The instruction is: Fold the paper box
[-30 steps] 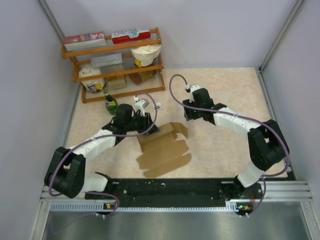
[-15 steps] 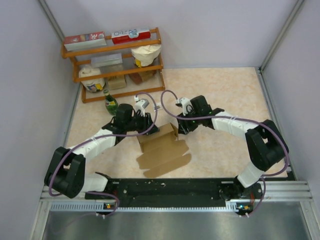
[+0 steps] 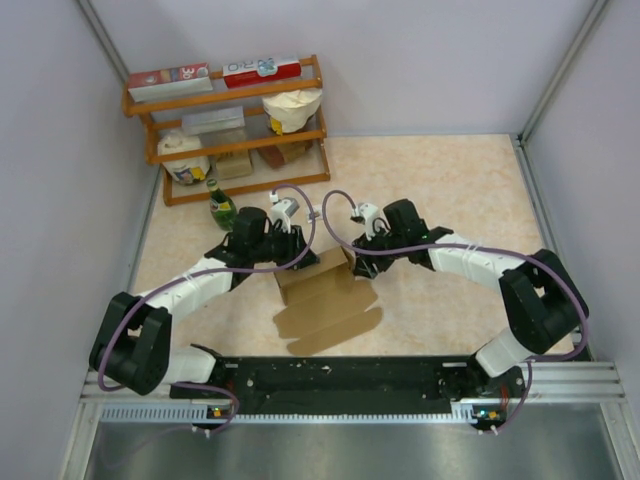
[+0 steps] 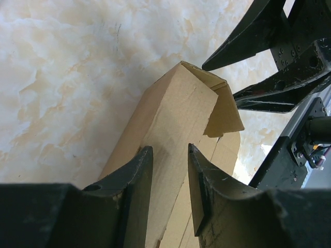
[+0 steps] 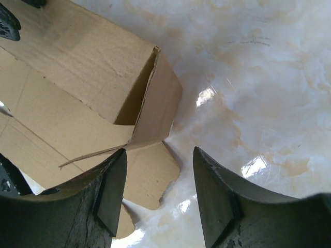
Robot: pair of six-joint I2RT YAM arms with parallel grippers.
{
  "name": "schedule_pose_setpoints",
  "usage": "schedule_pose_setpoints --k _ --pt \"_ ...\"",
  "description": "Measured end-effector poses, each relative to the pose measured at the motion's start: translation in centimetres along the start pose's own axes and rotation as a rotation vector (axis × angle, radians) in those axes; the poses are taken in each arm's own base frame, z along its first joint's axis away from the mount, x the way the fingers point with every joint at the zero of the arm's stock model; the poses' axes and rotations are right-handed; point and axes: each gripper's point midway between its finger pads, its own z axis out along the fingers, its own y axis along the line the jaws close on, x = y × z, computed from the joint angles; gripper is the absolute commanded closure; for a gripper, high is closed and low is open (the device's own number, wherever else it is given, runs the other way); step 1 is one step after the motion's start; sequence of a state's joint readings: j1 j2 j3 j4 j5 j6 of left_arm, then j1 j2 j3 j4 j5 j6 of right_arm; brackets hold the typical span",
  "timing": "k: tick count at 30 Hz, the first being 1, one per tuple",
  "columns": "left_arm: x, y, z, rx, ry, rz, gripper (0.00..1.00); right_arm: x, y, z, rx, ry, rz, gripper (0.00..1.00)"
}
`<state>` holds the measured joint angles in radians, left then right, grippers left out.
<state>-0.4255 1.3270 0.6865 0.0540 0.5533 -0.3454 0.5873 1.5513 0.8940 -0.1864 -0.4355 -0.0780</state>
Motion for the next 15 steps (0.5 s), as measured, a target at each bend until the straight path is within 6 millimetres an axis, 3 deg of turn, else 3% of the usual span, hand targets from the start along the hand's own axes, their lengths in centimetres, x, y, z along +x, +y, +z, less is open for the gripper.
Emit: schedule_pose_setpoints --k 6,15 --pt "0.0 0.0 0.0 0.001 0.000 0.001 0.62 -0.5 0.2 0.4 -0.020 -0.048 -0.022 0.46" --pt "-0.2 0.0 0.1 -0.001 -0.001 0.001 0.62 -3.1 0.5 0.7 -0.049 -0.153 -0.075 0.45"
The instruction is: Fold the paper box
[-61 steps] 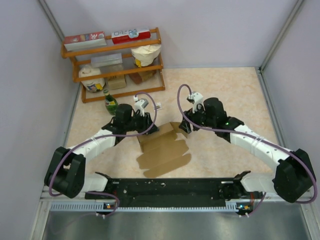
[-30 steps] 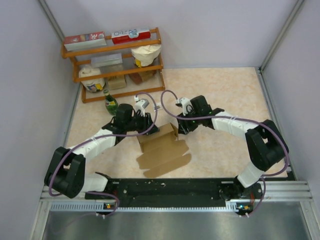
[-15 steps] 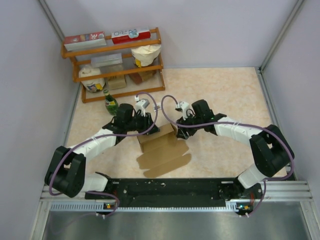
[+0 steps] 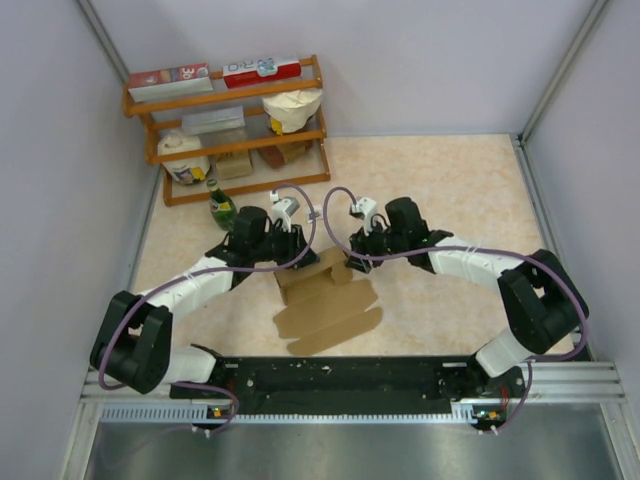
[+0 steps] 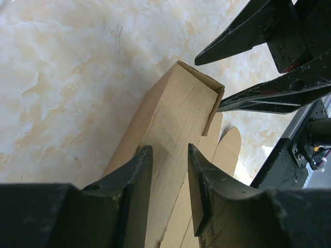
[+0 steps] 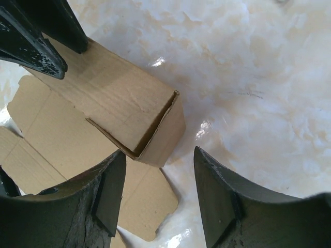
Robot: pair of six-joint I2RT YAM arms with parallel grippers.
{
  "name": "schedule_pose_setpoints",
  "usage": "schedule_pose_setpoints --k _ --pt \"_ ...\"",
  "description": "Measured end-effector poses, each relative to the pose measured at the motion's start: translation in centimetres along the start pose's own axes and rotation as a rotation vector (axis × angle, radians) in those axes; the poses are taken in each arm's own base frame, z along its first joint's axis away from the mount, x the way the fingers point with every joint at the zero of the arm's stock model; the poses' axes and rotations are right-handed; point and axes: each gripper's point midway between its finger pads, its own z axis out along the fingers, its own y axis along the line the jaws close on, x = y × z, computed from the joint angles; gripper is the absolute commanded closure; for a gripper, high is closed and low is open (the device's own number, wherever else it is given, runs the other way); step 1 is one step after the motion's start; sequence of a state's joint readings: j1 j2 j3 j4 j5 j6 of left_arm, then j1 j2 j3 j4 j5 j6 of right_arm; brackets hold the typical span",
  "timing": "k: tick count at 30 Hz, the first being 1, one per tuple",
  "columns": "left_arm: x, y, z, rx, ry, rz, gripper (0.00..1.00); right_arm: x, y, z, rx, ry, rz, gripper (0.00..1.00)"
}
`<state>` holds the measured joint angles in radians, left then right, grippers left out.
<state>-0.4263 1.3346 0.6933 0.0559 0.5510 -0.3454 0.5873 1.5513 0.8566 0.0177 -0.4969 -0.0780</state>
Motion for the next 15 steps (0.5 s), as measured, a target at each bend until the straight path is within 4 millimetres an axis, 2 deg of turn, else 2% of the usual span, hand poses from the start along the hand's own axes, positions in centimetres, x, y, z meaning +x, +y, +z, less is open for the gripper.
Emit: schedule_pose_setpoints --k 15 --pt "-0.1 -0.1 0.2 0.000 -0.001 -0.019 0.62 0.3 1.4 1.4 -0.055 -0.049 -0.031 0.46"
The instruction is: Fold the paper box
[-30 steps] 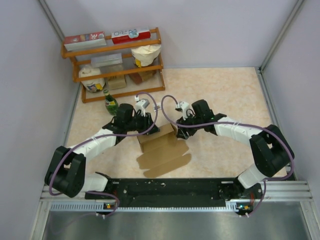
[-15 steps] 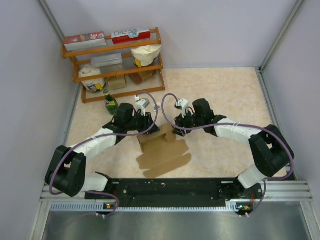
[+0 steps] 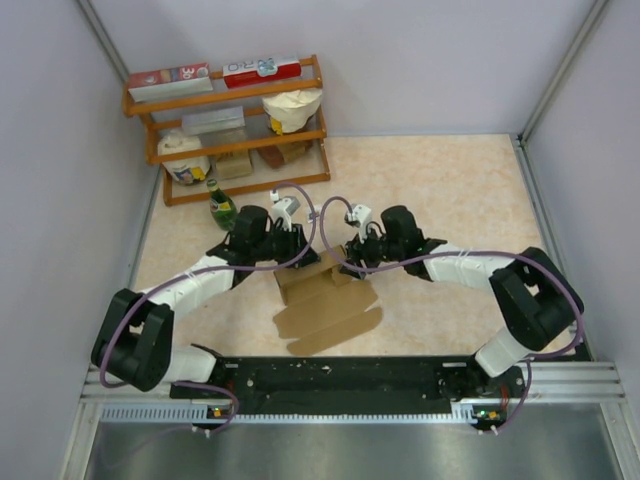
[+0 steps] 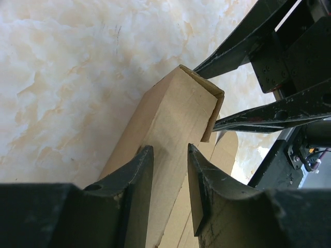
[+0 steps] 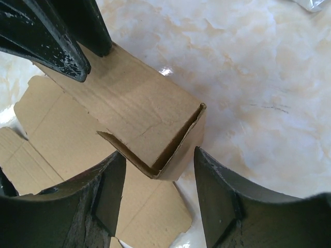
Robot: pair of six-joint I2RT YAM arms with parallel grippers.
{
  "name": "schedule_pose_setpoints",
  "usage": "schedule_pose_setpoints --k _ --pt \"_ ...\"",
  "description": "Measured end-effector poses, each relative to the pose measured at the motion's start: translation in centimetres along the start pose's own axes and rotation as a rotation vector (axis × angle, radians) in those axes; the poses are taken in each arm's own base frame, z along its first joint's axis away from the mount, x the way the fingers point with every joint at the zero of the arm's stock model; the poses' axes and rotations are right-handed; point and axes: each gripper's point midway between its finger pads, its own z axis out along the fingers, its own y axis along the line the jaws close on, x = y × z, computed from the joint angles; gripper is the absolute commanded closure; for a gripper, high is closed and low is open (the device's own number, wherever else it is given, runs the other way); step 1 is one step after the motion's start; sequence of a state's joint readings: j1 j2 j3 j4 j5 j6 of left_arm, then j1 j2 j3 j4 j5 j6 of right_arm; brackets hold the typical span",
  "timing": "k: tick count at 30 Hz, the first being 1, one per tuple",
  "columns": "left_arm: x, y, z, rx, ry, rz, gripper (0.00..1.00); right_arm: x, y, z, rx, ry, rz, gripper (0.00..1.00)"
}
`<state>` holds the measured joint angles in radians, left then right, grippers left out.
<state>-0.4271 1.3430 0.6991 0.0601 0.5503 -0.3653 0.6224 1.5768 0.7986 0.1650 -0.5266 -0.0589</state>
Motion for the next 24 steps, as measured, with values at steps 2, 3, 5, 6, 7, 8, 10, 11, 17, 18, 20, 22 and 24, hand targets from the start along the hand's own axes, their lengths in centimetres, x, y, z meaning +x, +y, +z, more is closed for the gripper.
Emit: schedule_pose_setpoints --k 2,3,5,6,7,8,10,11,17,18,20,22,24 --pt "0.0 0.0 0.1 0.002 0.004 -0.004 0.62 0.4 0.1 0.2 0.003 -0.002 0.000 0.46" --pt "0.0 0.0 0.1 0.002 0.003 -0.004 0.62 0.6 0.2 0.2 0.006 -0.003 0.001 0.46" --pt "0.0 0.0 0.1 0.003 0.003 -0.004 0.62 1.2 0.2 0.3 0.015 0.000 0.006 0.46" --pt "0.0 0.0 0.1 0.003 0.004 -0.005 0.62 1.5 0.1 0.3 0.022 0.004 0.008 0.46" --pt "0.0 0.0 0.1 0.003 0.003 -0.005 0.62 1.8 0.1 0.3 0.028 0.004 0.008 0.46" --pt "0.0 0.0 0.1 0.003 0.003 -0.006 0.62 2.0 0.1 0.4 0.036 0.002 0.010 0.46" --pt "0.0 -0.1 0.1 0.006 0.005 -0.008 0.62 2.3 0.0 0.5 0.050 -0.004 0.010 0.47" --pt "0.0 -0.1 0.1 0.007 0.005 -0.009 0.63 2.5 -0.1 0.5 0.056 -0.007 0.010 0.47" --pt "0.0 -0.1 0.2 0.009 0.008 -0.016 0.62 2.6 -0.4 0.6 0.090 -0.057 0.026 0.47" --pt "0.1 -0.1 0.2 0.009 0.009 -0.018 0.62 2.4 -0.4 0.6 0.093 -0.066 0.026 0.47" --pt "0.0 -0.2 0.3 0.012 0.010 -0.024 0.62 1.9 -0.5 0.6 0.095 -0.087 0.024 0.47" --pt "-0.1 -0.2 0.3 0.014 0.010 -0.028 0.62 1.5 -0.5 0.7 0.095 -0.102 0.023 0.47" --pt "-0.2 -0.3 0.4 0.016 0.011 -0.030 0.62 1.2 -0.5 0.7 0.094 -0.114 0.021 0.47"
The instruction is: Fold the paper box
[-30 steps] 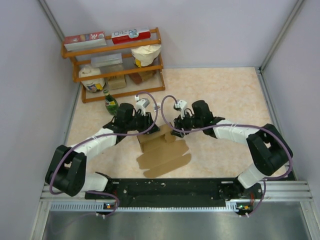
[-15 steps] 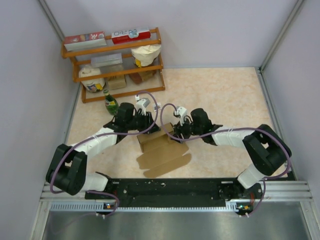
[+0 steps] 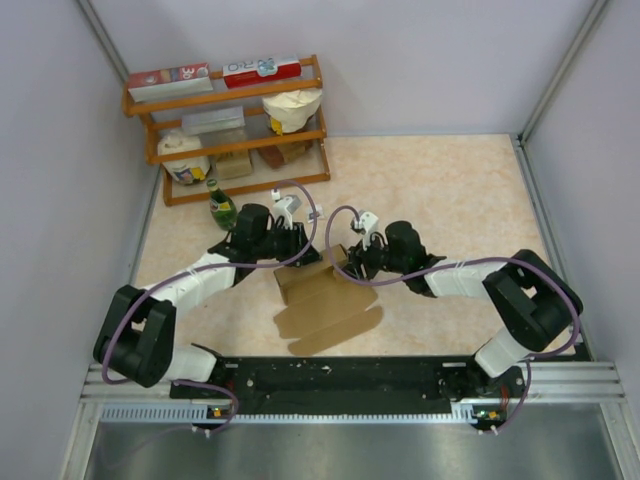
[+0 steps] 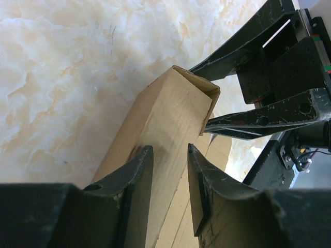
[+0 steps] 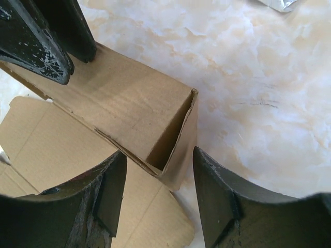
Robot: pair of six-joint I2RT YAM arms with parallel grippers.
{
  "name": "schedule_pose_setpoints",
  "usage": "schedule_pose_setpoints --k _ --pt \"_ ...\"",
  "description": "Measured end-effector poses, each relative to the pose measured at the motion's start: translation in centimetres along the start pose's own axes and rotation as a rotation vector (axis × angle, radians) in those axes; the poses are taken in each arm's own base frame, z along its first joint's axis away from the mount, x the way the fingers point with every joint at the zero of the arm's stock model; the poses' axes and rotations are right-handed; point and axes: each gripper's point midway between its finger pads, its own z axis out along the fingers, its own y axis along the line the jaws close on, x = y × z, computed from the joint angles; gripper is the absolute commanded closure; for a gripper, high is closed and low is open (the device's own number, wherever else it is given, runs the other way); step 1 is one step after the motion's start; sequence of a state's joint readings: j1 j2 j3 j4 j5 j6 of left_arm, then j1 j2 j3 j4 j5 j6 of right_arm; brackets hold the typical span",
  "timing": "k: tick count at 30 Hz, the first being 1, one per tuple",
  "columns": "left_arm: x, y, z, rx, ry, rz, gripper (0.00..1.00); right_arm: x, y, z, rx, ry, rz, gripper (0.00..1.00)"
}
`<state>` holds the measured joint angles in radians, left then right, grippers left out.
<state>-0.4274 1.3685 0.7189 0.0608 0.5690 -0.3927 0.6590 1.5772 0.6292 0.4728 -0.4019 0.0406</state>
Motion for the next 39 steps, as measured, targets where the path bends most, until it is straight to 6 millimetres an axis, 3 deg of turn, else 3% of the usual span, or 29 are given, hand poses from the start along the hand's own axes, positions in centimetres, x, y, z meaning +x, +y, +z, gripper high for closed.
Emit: schedule_pose_setpoints --k 39 --pt "-0.4 -0.3 0.7 0.012 0.029 -0.016 0.61 -0.6 1.1 1.8 -0.023 -0.059 -0.012 0.52"
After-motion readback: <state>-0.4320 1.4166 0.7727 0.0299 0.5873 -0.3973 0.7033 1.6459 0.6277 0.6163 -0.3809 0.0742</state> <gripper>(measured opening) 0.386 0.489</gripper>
